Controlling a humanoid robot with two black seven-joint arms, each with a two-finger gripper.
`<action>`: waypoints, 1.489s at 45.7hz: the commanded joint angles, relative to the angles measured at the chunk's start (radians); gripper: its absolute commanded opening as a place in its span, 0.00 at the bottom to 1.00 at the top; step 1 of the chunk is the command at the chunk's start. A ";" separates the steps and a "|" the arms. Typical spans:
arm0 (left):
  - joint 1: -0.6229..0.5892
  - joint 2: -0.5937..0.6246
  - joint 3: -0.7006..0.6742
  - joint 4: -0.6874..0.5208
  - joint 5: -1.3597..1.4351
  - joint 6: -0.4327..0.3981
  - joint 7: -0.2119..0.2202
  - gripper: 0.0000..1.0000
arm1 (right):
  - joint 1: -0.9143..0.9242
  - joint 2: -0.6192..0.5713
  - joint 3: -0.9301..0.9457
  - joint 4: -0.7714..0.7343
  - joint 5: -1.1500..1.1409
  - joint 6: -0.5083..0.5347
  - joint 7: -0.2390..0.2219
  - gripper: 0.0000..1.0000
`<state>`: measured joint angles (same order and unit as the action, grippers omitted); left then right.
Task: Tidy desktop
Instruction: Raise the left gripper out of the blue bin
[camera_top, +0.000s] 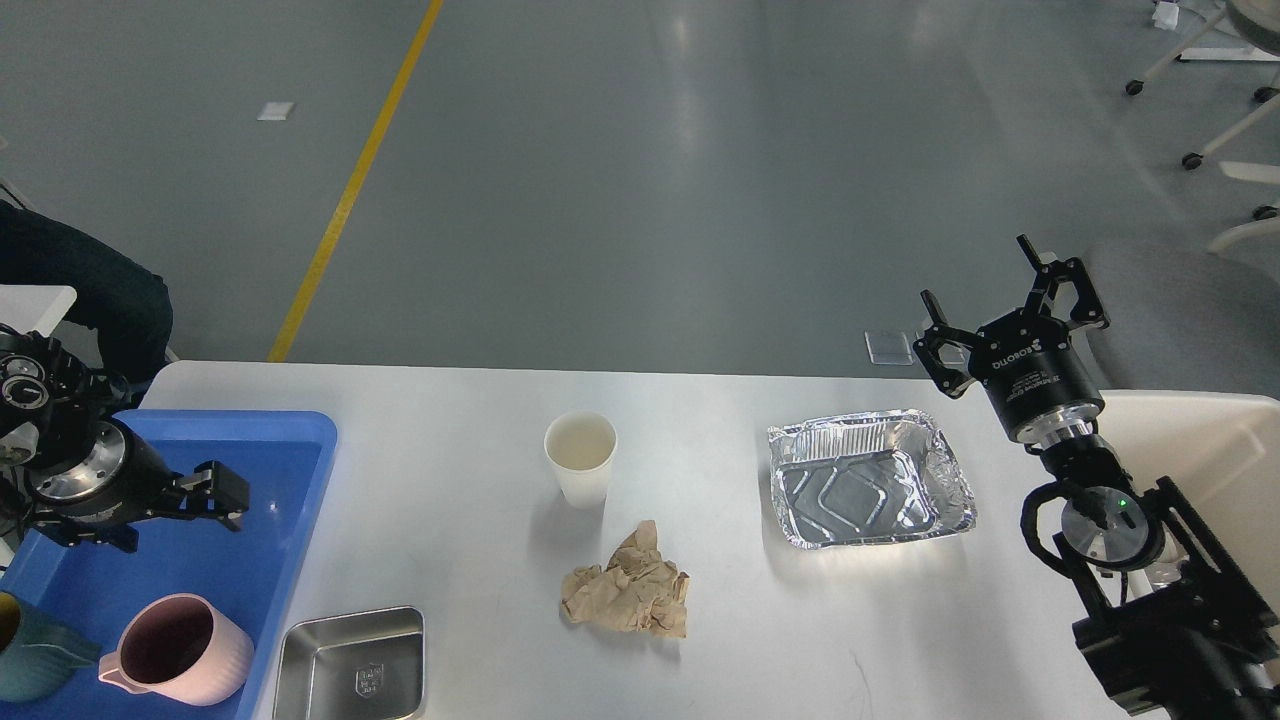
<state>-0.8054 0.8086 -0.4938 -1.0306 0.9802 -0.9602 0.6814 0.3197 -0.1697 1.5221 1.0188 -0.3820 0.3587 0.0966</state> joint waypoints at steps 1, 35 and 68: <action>-0.011 -0.026 -0.054 0.029 0.003 0.000 0.000 0.98 | 0.004 0.004 -0.005 -0.002 0.000 0.000 0.000 1.00; -0.034 -0.131 -0.246 0.021 0.038 0.439 -0.109 0.98 | -0.007 0.004 -0.007 -0.002 0.000 0.002 0.000 1.00; -0.014 -0.186 -0.244 0.026 0.181 0.773 -0.686 0.98 | -0.008 0.004 -0.008 -0.003 0.000 0.003 0.000 1.00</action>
<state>-0.8302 0.6369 -0.7323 -1.0036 1.1710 -0.1977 0.0014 0.3108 -0.1673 1.5140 1.0169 -0.3830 0.3619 0.0966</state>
